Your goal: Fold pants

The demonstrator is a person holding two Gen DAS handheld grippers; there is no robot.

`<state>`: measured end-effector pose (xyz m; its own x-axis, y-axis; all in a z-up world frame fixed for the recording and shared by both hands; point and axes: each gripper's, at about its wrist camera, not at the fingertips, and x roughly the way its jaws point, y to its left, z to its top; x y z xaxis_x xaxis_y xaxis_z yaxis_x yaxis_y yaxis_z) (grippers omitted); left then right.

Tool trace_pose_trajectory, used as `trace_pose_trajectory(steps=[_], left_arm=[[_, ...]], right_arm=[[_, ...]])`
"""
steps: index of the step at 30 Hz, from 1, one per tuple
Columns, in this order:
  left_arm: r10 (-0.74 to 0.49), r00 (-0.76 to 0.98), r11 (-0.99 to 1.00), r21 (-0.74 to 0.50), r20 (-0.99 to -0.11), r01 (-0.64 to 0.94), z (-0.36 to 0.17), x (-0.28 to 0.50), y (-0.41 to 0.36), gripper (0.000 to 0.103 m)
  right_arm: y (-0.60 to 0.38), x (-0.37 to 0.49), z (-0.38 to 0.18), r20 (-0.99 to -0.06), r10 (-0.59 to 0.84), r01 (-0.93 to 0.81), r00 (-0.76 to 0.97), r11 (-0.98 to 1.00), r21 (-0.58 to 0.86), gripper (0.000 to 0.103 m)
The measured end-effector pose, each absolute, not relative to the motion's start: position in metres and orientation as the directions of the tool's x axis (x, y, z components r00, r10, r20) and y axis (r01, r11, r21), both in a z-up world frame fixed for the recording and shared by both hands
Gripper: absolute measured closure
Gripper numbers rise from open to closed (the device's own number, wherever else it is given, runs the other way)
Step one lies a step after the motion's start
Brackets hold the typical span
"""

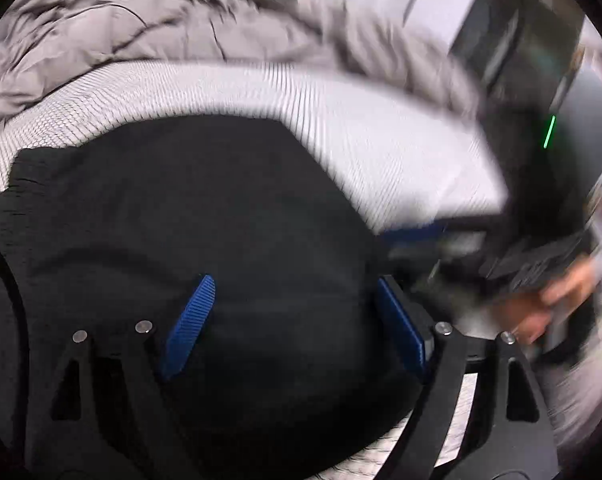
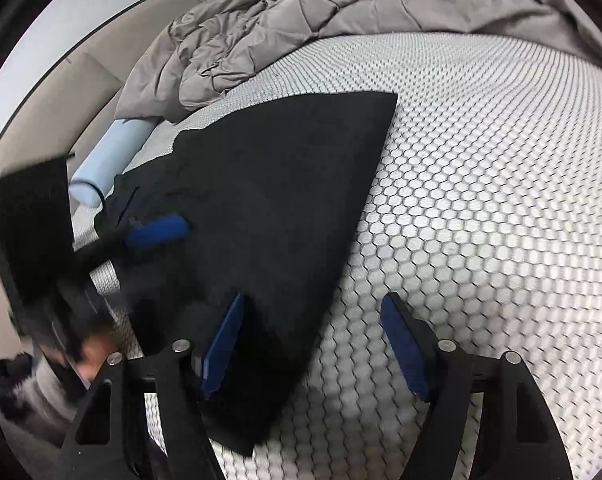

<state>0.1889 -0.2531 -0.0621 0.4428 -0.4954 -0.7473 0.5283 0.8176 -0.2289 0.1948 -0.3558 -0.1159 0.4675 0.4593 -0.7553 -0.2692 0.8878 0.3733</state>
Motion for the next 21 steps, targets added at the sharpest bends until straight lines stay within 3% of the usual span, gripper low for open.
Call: trace_pose_trajectory(steps=[3,8,11,21], left_arm=[[-0.392,0.46,0.816,-0.07,-0.797,0.574,-0.071,0.175,-0.274,0.021],[-0.419,0.42,0.825,-0.144,-0.805,0.547,-0.068,0.174,-0.269,0.021],[-0.404,0.424,0.821,-0.117,-0.811,0.559,-0.07,0.17,-0.272,0.021],[-0.432,0.408,0.8,-0.134,-0.804,0.584,-0.075,0.168,-0.256,0.021]], right_arm=[[-0.362,0.202,-0.116,-0.752,0.46,-0.234,0.472,0.888,0.396,0.045],[-0.358,0.23,-0.118,-0.747,0.465,-0.185,0.476,0.883,0.431,0.063],[-0.351,0.249,-0.115,-0.75,0.39,-0.152,0.535,0.917,0.368,0.075],[-0.339,0.336,-0.105,-0.734,0.214,-0.019,0.644,0.964,0.265,0.08]])
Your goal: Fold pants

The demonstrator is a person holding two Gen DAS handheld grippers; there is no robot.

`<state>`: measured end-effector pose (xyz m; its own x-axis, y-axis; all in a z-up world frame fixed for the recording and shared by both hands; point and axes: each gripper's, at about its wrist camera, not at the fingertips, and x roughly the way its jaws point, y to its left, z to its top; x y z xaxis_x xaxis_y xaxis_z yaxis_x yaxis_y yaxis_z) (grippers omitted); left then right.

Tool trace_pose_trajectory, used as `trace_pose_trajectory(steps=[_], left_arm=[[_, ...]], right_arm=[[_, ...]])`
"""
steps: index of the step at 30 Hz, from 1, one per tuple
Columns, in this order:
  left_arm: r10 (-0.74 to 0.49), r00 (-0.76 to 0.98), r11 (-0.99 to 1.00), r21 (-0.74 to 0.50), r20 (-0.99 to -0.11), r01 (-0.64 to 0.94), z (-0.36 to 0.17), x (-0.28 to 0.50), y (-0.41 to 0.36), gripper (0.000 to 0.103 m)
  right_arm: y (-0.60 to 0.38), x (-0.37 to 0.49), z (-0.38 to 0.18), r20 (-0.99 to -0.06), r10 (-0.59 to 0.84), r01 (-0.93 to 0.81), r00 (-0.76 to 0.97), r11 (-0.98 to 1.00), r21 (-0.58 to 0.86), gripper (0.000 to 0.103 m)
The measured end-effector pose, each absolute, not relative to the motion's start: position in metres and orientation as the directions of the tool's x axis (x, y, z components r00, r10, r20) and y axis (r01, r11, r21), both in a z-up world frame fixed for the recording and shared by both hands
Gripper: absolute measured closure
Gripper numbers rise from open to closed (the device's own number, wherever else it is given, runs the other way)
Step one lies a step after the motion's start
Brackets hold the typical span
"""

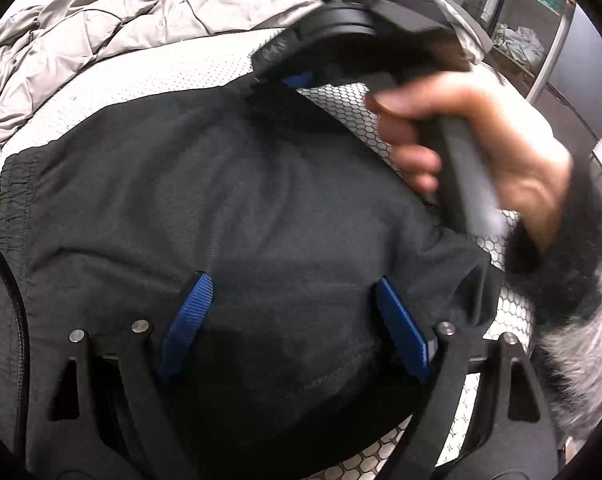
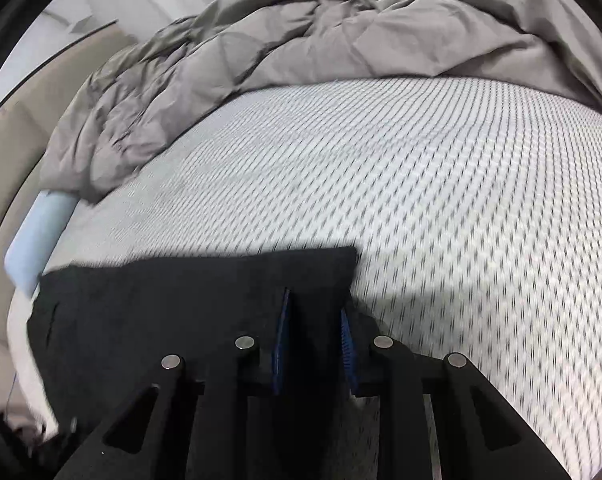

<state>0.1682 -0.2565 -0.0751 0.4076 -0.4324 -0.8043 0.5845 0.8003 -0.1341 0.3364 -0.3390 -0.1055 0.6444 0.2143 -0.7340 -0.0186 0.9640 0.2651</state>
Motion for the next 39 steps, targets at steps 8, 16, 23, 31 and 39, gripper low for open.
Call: trace_pose_trajectory(steps=[8,16,23,31,39], left_arm=[[-0.454,0.393,0.782,-0.147,-0.799,0.605,-0.072,0.167,-0.244,0.02],[-0.516,0.36,0.777,-0.249,-0.777,0.578,-0.064,0.185,-0.228,0.02],[-0.566,0.412,0.807,-0.379,-0.714,0.453,-0.053,0.206,-0.193,0.02],[-0.577,0.385,0.745,-0.272,-0.72,0.609,-0.048,0.177,-0.231,0.02],[-0.449,0.421,0.729,-0.05,-0.788,0.683,-0.069,0.156,-0.271,0.018]], right_arm=[[-0.359,0.305,-0.1,-0.731,0.35,-0.03,0.585,0.911,0.412,0.063],[-0.339,0.18,-0.113,-0.761,0.407,-0.265,0.506,0.912,0.312,0.058],[-0.313,0.11,-0.117,-0.823,0.298,-0.363,0.483,0.924,0.121,0.072],[-0.365,0.111,-0.089,-0.711,0.406,-0.227,0.574,0.913,0.338,0.051],[-0.339,0.174,-0.12,-0.767,0.425,-0.237,0.481,0.905,0.353,0.05]])
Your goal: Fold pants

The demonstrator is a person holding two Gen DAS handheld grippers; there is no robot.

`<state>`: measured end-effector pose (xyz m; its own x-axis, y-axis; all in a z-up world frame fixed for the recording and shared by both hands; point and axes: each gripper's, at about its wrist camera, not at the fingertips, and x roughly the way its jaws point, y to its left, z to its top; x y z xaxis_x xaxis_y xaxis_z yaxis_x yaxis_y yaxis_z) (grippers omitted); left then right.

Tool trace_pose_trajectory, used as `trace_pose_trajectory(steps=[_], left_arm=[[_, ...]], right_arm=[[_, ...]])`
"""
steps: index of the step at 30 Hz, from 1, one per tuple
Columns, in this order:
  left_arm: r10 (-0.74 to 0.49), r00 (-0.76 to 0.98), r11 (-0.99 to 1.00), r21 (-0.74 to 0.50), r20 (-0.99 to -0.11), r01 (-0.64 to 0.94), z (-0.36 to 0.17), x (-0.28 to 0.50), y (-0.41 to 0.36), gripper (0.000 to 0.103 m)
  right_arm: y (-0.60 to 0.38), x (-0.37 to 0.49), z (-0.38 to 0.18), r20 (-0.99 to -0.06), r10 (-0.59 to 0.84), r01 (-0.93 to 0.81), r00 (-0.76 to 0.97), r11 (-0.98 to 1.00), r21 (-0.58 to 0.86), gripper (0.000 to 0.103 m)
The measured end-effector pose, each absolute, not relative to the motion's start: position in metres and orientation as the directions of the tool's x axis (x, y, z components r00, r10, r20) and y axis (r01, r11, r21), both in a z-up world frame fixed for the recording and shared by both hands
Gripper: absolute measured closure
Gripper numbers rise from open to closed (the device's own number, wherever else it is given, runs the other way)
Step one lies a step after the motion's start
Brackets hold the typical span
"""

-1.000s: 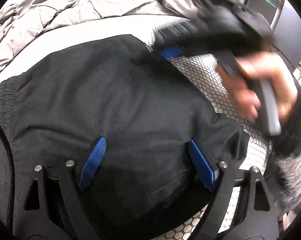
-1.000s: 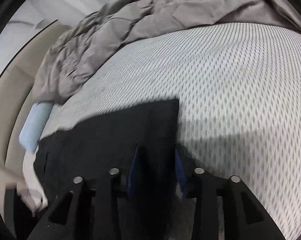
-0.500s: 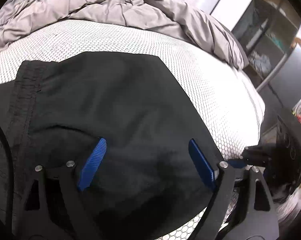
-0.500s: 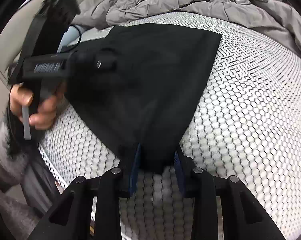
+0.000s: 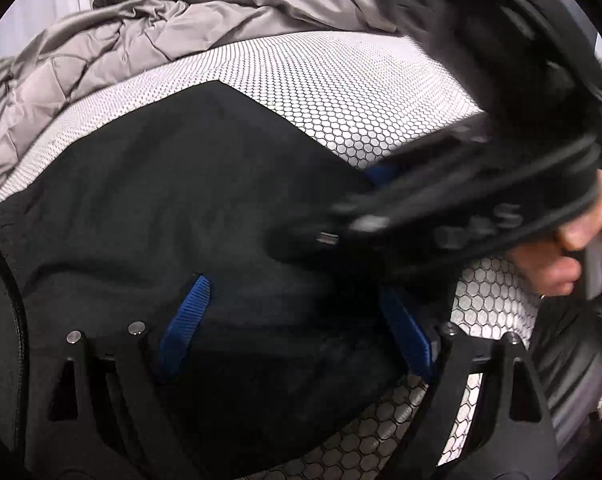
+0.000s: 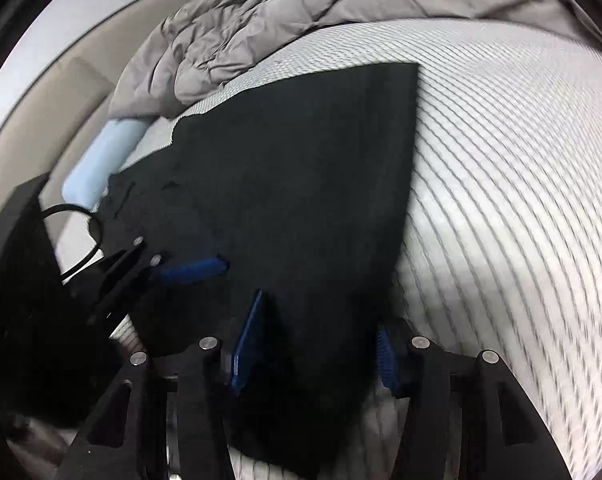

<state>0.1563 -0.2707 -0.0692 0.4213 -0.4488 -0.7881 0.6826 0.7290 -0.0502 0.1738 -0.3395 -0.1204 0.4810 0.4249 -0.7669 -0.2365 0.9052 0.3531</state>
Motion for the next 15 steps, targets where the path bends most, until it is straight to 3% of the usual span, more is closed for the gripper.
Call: trace_pose_trajectory(steps=[3,8,15], left_arm=[[-0.466,0.394,0.727,-0.089,-0.792,0.68,-0.072,0.163,-0.269,0.018],[-0.458,0.395,0.728,-0.081,-0.796,0.681,-0.072,0.162,-0.271,0.018],[-0.469,0.388,0.723,-0.092,-0.794,0.684,-0.069,0.159,-0.267,0.018]], right_arm=[[-0.336,0.203,-0.12,-0.77,0.415,-0.249,0.484,0.909,0.334,0.051],[-0.339,0.261,-0.116,-0.764,0.358,-0.217,0.537,0.934,0.285,0.073],[-0.343,0.354,-0.103,-0.769,0.26,-0.128,0.584,0.965,0.229,0.078]])
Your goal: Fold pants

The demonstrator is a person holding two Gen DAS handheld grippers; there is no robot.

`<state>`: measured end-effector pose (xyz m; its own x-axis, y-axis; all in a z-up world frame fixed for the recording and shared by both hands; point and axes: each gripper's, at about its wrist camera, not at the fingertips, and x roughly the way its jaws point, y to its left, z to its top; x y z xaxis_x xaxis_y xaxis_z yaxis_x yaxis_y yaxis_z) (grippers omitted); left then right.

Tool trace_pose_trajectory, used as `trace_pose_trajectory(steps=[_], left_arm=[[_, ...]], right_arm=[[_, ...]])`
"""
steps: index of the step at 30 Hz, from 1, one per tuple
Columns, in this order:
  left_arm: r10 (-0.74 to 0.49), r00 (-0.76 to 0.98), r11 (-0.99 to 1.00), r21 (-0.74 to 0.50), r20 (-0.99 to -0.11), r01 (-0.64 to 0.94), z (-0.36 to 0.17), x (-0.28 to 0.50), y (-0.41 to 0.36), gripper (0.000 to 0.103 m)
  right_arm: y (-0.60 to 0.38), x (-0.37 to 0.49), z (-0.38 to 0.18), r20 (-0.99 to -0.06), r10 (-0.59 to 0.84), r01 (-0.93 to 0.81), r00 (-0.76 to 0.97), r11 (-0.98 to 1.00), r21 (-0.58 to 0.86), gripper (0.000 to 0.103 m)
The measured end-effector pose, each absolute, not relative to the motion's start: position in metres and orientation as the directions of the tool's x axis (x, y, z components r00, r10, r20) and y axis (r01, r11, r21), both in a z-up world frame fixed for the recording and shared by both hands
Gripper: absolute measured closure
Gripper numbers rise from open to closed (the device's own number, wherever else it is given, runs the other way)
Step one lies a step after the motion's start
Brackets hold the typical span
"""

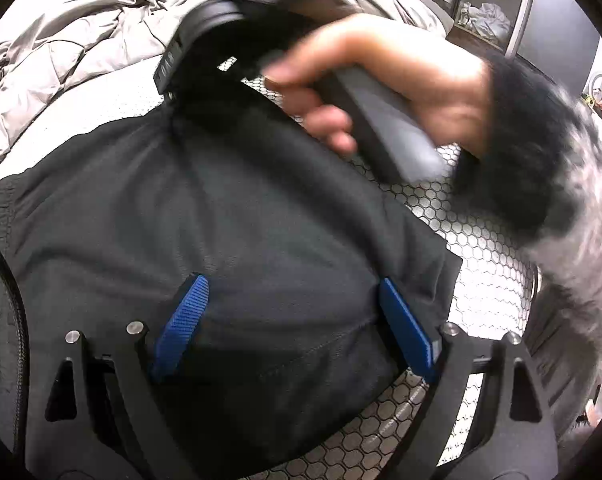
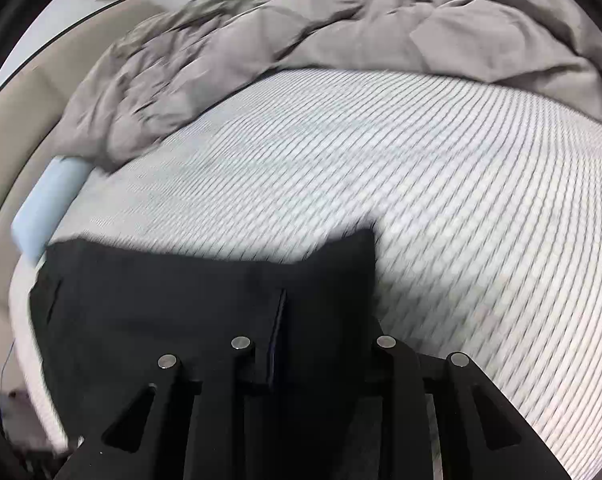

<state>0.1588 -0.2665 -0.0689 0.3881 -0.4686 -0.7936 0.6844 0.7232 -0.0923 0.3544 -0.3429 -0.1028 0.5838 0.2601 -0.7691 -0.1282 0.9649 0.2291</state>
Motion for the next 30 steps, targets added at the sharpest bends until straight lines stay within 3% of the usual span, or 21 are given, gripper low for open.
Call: trace_pose_trajectory(steps=[4,6,8,10,12,14,15,20,24,27,30], left_arm=[[-0.494,0.354,0.696,-0.117,-0.794,0.708,-0.064,0.16,-0.263,0.017],[-0.526,0.32,0.678,-0.161,-0.788,0.717,-0.058,0.163,-0.256,0.017],[-0.561,0.323,0.689,-0.214,-0.763,0.692,-0.044,0.171,-0.24,0.017],[-0.575,0.371,0.716,-0.23,-0.729,0.659,-0.029,0.177,-0.223,0.017],[-0.568,0.44,0.752,-0.222,-0.696,0.621,-0.016,0.183,-0.205,0.017],[-0.547,0.508,0.79,-0.209,-0.665,0.577,-0.007,0.19,-0.187,0.017],[-0.531,0.533,0.81,-0.21,-0.659,0.547,-0.006,0.195,-0.179,0.017],[-0.516,0.479,0.826,-0.264,-0.71,0.499,-0.016,0.211,-0.165,0.017],[-0.486,0.404,0.787,-0.188,-0.775,0.587,-0.04,0.202,-0.194,0.017],[-0.433,0.373,0.778,-0.131,-0.821,0.615,-0.061,0.196,-0.207,0.018],[-0.435,0.361,0.765,-0.127,-0.825,0.632,-0.058,0.188,-0.198,0.026]], right_arm=[[-0.358,0.361,-0.091,-0.758,0.25,-0.04,0.602,0.958,0.284,0.075],[-0.362,0.336,-0.081,-0.742,0.268,-0.067,0.614,0.955,0.289,0.071],[-0.357,0.313,-0.076,-0.73,0.285,-0.091,0.621,0.952,0.293,0.059],[-0.368,0.279,-0.08,-0.718,0.335,-0.1,0.61,0.931,0.35,0.059],[-0.374,0.254,-0.093,-0.727,0.366,-0.09,0.581,0.917,0.389,0.059],[-0.37,0.235,-0.104,-0.726,0.374,-0.105,0.577,0.916,0.388,0.076],[-0.37,0.225,-0.108,-0.724,0.384,-0.126,0.573,0.914,0.386,0.077],[-0.354,0.207,-0.082,-0.704,0.243,-0.108,0.668,0.967,0.231,0.077],[-0.32,0.184,-0.064,-0.665,0.269,-0.235,0.697,0.961,0.142,0.076],[-0.28,0.182,-0.085,-0.728,0.306,-0.358,0.613,0.93,0.09,0.073],[-0.259,0.186,-0.121,-0.798,0.212,-0.397,0.564,0.917,-0.036,0.073]])
